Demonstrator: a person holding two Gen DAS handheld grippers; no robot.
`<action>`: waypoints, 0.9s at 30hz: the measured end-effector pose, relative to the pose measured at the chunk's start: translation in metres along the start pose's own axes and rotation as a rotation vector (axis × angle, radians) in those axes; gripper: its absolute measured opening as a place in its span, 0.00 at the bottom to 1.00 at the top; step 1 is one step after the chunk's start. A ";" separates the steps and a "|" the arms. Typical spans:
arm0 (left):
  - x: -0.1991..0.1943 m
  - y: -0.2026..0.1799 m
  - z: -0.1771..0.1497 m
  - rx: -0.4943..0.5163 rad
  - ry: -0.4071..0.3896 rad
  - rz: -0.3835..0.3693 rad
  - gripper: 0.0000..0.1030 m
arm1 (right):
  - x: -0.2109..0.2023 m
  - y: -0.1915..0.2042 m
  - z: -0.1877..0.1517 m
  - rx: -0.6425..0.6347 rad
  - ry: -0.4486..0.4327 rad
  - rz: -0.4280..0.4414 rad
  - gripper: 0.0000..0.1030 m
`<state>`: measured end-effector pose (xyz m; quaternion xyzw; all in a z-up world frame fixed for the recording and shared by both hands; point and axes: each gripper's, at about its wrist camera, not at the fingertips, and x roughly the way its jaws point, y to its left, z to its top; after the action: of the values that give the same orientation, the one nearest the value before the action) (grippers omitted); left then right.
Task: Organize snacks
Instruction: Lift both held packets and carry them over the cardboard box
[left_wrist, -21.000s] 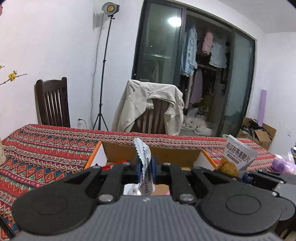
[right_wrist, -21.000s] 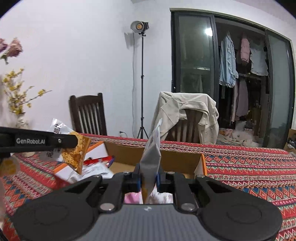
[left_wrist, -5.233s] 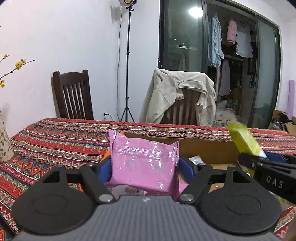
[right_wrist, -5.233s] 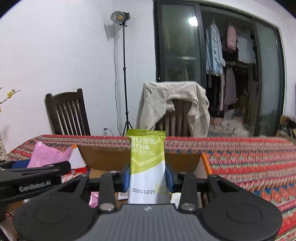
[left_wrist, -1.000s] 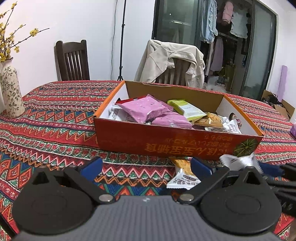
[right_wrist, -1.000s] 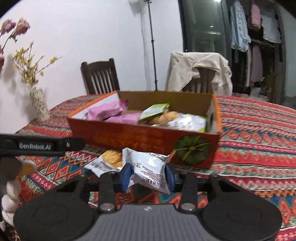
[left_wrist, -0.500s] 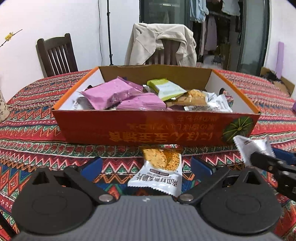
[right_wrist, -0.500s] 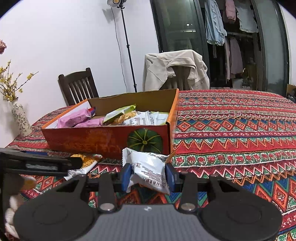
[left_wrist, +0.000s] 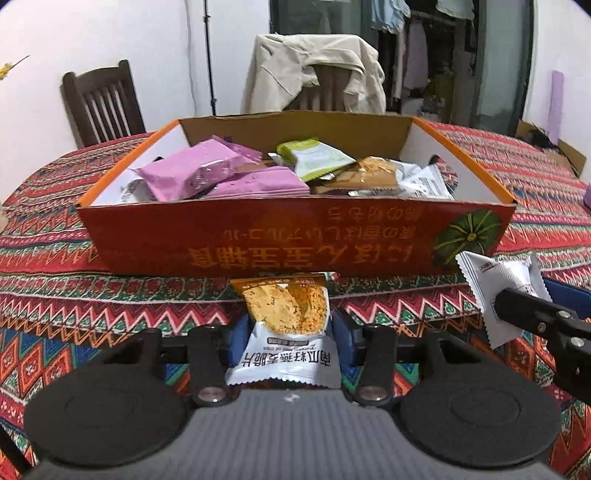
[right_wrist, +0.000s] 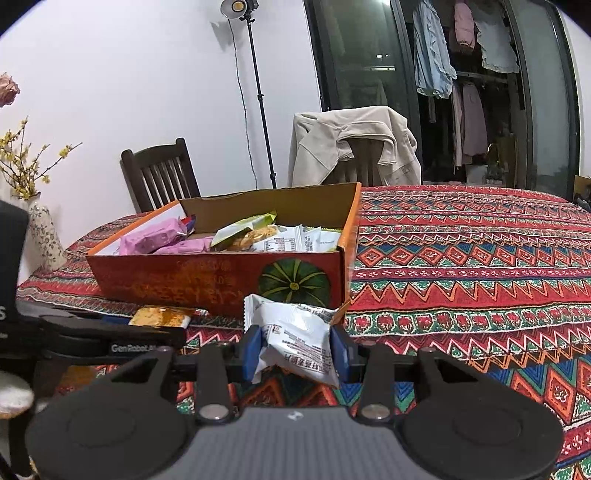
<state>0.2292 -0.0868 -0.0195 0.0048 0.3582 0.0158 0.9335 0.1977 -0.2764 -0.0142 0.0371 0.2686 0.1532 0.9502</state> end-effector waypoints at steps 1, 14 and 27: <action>-0.002 0.001 -0.001 0.002 -0.007 -0.007 0.41 | 0.000 0.000 0.000 0.000 0.000 -0.002 0.38; -0.062 0.016 0.020 0.007 -0.182 -0.087 0.39 | -0.022 0.013 0.019 -0.037 -0.068 -0.011 0.39; -0.064 0.037 0.093 -0.062 -0.305 -0.034 0.39 | 0.010 0.044 0.095 -0.069 -0.139 -0.034 0.39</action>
<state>0.2428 -0.0520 0.0935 -0.0276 0.2118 0.0102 0.9769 0.2436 -0.2305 0.0687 0.0102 0.1973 0.1431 0.9698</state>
